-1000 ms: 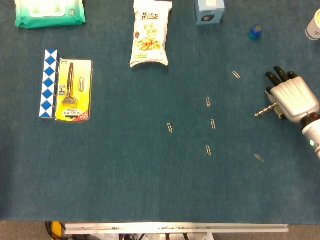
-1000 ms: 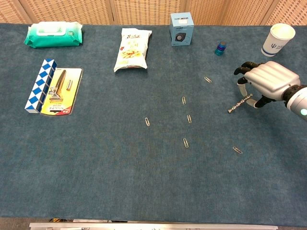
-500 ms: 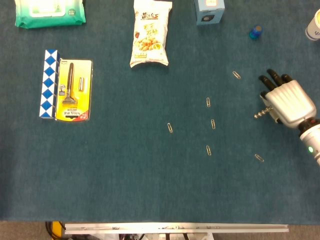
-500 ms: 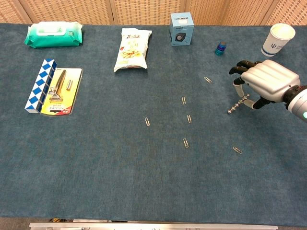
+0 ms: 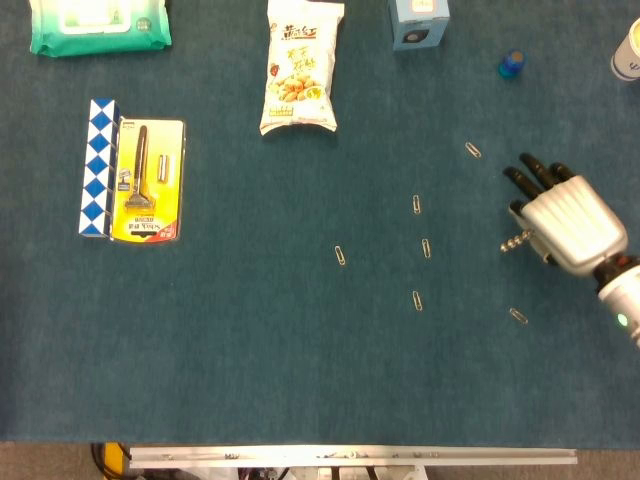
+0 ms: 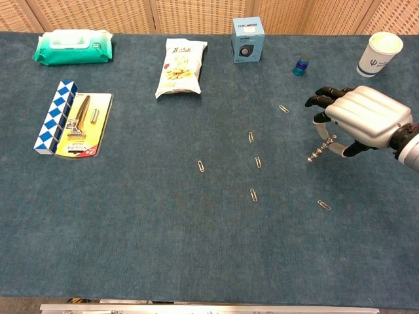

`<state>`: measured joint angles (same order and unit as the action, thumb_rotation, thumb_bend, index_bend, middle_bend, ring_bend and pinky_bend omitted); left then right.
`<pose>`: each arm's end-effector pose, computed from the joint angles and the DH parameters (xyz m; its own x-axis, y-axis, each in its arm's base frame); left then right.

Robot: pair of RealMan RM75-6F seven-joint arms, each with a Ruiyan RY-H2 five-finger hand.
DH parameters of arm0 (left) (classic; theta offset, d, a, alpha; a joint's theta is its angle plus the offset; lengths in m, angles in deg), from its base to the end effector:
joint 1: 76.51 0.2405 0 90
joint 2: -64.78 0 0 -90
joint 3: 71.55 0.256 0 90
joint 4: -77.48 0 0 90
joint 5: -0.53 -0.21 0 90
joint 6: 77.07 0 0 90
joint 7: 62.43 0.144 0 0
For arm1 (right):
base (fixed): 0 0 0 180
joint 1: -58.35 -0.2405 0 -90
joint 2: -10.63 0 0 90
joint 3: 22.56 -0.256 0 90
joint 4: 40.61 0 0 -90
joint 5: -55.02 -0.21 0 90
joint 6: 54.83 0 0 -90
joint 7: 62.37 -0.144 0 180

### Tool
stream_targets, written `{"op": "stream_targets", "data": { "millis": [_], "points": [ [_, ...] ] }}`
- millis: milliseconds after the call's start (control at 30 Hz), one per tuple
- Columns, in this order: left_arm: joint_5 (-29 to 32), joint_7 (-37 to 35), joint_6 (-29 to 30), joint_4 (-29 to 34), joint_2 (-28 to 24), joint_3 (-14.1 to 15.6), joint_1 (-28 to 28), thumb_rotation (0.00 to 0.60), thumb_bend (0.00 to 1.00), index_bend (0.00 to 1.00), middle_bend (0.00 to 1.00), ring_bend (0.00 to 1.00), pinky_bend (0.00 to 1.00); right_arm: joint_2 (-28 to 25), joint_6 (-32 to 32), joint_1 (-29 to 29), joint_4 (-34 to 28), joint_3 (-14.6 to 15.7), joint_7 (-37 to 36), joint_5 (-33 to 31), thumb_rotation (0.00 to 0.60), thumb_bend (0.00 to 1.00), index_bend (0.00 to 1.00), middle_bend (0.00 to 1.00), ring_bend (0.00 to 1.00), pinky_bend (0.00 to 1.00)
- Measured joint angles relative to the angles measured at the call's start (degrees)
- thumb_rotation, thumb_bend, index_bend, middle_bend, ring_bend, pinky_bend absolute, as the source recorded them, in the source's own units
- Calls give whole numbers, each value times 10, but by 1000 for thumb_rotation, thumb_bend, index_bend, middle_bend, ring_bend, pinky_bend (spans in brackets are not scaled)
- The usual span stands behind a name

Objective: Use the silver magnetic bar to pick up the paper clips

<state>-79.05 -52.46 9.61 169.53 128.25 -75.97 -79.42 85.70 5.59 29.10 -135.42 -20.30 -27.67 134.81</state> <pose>-0.3296 0.1748 0.1772 0.5546 -0.0172 0.8320 0.8256 0.1367 -0.5475 -0.2243 -0.2540 0.0292 0.7833 -0.1684 0.5984 -0.5911 -0.4999 0.6330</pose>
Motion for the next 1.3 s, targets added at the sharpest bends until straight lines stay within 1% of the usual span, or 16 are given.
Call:
{"op": "stream_targets", "data": {
  "millis": [267,567,967,1300],
  "points": [
    [7,-3,4,-2,-3,-5,2,600,180,498,522,570,726,-36,14,14,-51,33,3,55,600,300,583,179,89,270],
    [14,-3,4,-5,-3,-9,3,600,179,498,522,570,726,-62,13,30,-71,63,-8,94,600,300,588,179,89,270],
    [17,0,3,-6,-2,-10,3,600,179,498,522,570,726,-78,6,45,-73,80,-21,117,600,300,591,179,89,270],
    [17,-1,2,-5,-3,-10,3,600,179,498,522,570,726,-77,-4,52,-69,76,-16,115,600,300,591,179,89,270]
  ]
}}
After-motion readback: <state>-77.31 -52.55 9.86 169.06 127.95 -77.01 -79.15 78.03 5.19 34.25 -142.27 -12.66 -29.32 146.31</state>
